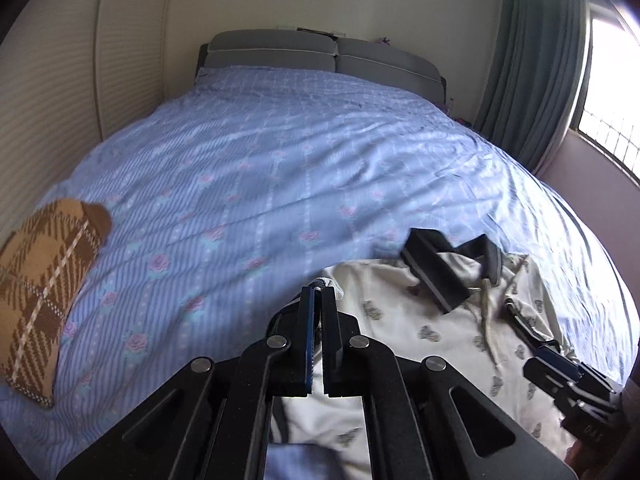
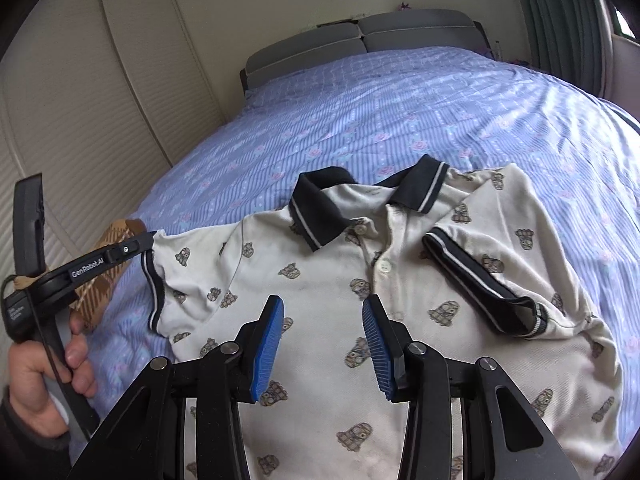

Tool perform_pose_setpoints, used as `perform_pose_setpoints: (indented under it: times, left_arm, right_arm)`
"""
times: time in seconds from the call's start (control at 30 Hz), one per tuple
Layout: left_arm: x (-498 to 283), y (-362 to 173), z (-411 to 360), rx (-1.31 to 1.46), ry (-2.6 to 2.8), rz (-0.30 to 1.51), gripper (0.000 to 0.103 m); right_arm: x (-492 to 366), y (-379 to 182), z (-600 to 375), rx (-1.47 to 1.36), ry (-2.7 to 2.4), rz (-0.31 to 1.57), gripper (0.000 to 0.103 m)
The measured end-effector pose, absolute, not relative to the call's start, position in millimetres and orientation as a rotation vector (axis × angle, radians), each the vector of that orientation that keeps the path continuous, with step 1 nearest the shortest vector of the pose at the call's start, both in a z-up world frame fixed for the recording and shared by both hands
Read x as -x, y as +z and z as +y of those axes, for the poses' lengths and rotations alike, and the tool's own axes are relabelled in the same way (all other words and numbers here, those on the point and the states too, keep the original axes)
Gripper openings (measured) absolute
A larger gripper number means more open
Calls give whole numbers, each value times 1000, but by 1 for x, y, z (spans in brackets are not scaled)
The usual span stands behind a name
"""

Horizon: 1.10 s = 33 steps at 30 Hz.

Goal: Fold small clothes

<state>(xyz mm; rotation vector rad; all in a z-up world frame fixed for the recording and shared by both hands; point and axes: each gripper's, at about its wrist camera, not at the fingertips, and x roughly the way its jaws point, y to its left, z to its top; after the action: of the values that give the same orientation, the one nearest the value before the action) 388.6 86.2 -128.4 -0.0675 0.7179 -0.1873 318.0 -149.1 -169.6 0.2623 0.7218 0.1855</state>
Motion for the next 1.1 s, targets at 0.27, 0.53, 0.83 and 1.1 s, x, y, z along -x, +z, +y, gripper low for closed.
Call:
perform_pose_setpoints:
  times: [0.27,0.53,0.83,1.1]
  left_arm:
    - [-402,-120,2,-10,-224,763,5]
    - [-419,-165,-35,-42,-226,866,5]
    - [-404,-167,-40,-93,-227,869,25]
    - [-363,-149,-6,-130,-157,812,46]
  right_arm:
    - [-320,-175,-190,-368,155,694,41]
    - [-326,-182,-209,-454,164,724,41]
    - [-329,-188,-215,-466,156,763,41]
    - [-329,-189,-216,-476,153,772,41]
